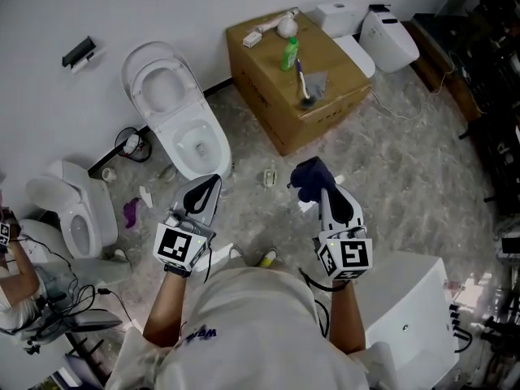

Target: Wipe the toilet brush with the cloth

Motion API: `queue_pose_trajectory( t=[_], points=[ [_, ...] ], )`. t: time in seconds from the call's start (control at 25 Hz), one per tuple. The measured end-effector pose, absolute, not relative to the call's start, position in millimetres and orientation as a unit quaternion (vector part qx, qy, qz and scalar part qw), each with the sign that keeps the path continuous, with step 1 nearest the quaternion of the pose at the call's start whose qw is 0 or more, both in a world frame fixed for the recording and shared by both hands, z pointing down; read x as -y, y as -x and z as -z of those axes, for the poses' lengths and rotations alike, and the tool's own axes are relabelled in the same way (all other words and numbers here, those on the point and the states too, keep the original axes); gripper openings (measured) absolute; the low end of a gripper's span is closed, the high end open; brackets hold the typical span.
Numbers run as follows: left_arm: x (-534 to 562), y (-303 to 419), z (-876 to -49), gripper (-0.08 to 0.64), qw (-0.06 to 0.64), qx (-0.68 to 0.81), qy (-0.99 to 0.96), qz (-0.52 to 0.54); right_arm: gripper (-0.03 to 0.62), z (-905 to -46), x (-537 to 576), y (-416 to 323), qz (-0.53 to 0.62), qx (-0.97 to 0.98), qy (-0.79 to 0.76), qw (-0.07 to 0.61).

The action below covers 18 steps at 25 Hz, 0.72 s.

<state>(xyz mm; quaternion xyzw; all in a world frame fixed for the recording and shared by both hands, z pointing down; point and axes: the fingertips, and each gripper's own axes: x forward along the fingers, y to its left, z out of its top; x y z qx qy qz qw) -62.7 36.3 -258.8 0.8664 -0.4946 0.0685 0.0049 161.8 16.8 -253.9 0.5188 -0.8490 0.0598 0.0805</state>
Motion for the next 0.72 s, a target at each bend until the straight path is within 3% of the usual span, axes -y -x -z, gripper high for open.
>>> queue_pose_trajectory(
  t=[0.72],
  points=[
    [-38.2, 65.4, 261.3, -0.002, 0.01, 0.485, -0.872, -0.072, 0.034, 257.0, -16.0, -153.4, -0.056, 0.849, -0.517, 0.093]
  ],
)
